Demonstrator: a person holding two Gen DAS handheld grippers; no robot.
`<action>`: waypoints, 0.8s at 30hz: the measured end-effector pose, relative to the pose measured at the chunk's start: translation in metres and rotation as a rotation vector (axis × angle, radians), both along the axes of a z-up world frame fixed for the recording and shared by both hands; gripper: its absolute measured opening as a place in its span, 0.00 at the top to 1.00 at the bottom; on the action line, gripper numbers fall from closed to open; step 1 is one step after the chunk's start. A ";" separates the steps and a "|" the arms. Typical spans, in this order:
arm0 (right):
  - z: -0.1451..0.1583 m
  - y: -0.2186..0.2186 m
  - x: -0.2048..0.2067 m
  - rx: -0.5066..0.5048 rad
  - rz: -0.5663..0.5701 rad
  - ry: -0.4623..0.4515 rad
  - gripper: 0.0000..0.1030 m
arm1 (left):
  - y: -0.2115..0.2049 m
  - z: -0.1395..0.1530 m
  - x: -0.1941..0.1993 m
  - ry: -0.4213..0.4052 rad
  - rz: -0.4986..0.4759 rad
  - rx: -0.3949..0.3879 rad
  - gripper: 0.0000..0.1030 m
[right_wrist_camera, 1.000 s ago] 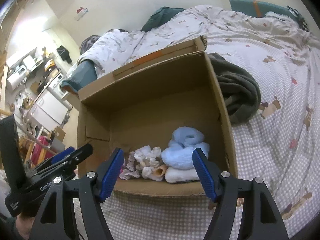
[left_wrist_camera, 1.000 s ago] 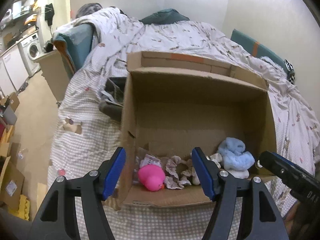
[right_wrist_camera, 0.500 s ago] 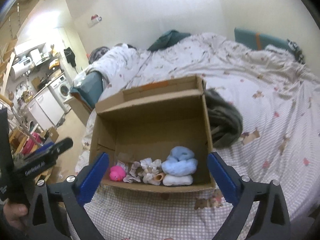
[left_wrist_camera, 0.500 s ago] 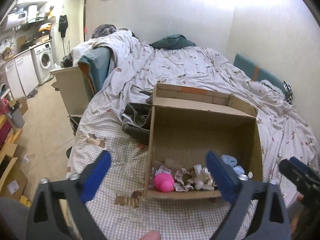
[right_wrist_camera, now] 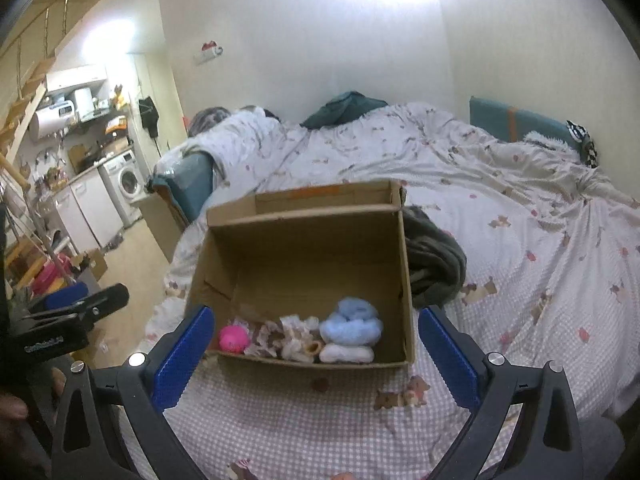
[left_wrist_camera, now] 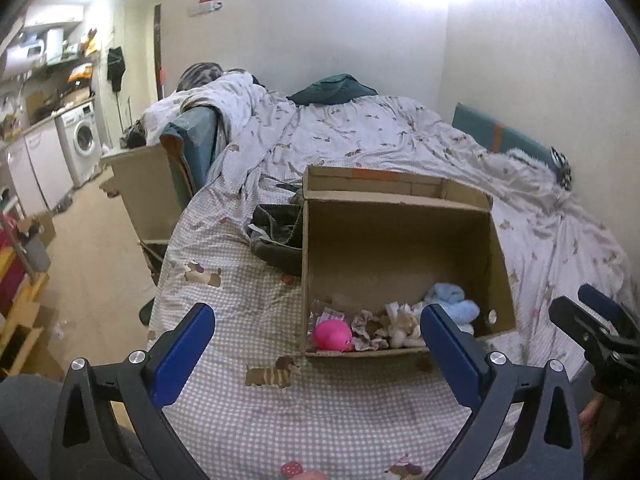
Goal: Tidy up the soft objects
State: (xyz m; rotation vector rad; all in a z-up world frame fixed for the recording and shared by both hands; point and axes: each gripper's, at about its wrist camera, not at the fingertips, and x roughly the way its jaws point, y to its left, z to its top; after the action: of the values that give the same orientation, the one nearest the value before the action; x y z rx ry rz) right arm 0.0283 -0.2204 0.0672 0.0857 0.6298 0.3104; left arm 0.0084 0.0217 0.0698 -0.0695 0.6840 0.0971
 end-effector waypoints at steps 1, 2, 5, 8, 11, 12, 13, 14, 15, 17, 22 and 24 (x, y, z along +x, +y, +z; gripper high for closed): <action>-0.003 0.000 0.000 0.000 0.005 0.001 0.00 | -0.001 -0.002 -0.001 0.001 -0.001 0.008 0.01; -0.007 -0.001 0.000 -0.004 0.010 -0.002 0.00 | -0.002 -0.005 -0.001 0.005 -0.001 0.014 0.01; -0.024 -0.001 0.004 -0.022 -0.006 0.026 0.00 | -0.002 -0.017 0.001 0.015 0.013 0.017 0.01; -0.030 -0.003 0.012 0.013 -0.014 0.053 0.00 | -0.004 -0.030 0.010 0.054 0.031 0.033 0.01; -0.035 -0.005 0.019 0.019 -0.028 0.068 0.00 | -0.006 -0.036 0.013 0.059 0.012 0.023 0.01; -0.035 -0.006 0.020 0.021 -0.033 0.071 0.00 | -0.007 -0.037 0.013 0.066 0.008 0.018 0.01; -0.036 -0.006 0.019 0.024 -0.036 0.074 0.00 | -0.006 -0.039 0.014 0.070 0.004 0.013 0.01; -0.036 -0.007 0.019 0.025 -0.037 0.074 0.00 | -0.006 -0.040 0.014 0.074 0.004 0.006 0.01; -0.036 -0.007 0.017 0.025 -0.039 0.070 0.00 | -0.006 -0.040 0.015 0.075 0.006 0.006 0.01; -0.035 -0.006 0.016 0.022 -0.038 0.062 0.00 | -0.006 -0.041 0.016 0.074 0.013 0.011 0.01; -0.038 0.001 0.017 -0.011 -0.022 0.068 0.00 | -0.006 -0.040 0.016 0.070 0.008 0.006 0.01; -0.038 0.002 0.016 -0.018 -0.019 0.066 0.00 | -0.007 -0.039 0.015 0.064 0.002 0.004 0.01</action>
State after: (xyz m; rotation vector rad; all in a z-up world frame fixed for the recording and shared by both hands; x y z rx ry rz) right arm 0.0444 -0.2181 0.0289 0.0844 0.6968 0.2844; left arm 0.0236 0.0150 0.0308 -0.0631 0.7479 0.1028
